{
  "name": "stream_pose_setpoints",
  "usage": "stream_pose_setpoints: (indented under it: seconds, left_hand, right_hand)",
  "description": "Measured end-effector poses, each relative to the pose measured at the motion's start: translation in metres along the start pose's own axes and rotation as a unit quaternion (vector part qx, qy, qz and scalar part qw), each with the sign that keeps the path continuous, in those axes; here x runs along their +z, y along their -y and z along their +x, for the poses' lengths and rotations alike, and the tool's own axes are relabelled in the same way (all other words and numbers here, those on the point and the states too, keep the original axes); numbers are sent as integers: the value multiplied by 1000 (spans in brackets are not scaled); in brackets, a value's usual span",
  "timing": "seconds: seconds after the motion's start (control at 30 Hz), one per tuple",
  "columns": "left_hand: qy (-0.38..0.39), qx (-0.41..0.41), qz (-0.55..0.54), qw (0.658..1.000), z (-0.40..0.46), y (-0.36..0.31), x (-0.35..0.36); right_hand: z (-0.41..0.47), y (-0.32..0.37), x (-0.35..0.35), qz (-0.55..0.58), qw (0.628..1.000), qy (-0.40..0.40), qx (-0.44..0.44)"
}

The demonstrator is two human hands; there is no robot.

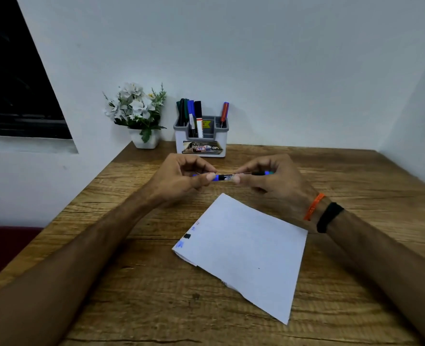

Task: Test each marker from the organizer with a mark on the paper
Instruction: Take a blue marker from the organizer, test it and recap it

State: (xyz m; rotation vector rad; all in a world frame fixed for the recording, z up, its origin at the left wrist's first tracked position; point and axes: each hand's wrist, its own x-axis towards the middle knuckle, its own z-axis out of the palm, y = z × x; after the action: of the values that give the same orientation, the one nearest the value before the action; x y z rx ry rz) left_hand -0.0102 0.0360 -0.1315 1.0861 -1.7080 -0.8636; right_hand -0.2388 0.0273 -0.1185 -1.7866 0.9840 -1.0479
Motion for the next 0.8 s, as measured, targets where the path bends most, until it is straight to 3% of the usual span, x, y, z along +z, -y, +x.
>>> stream_pose_setpoints:
  seconds: [0.23, 0.53, 0.8]
  left_hand:
    - [60, 27, 83, 994, 1, 0, 9]
    - [37, 124, 259, 957, -4, -4, 19]
    - [64, 135, 283, 947, -7, -6, 21]
  right_hand:
    - [-2, -3, 12, 107, 993, -8, 55]
    - [-4, -2, 33, 158, 986, 25, 56]
    - [-2, -8, 36, 179, 983, 17, 36]
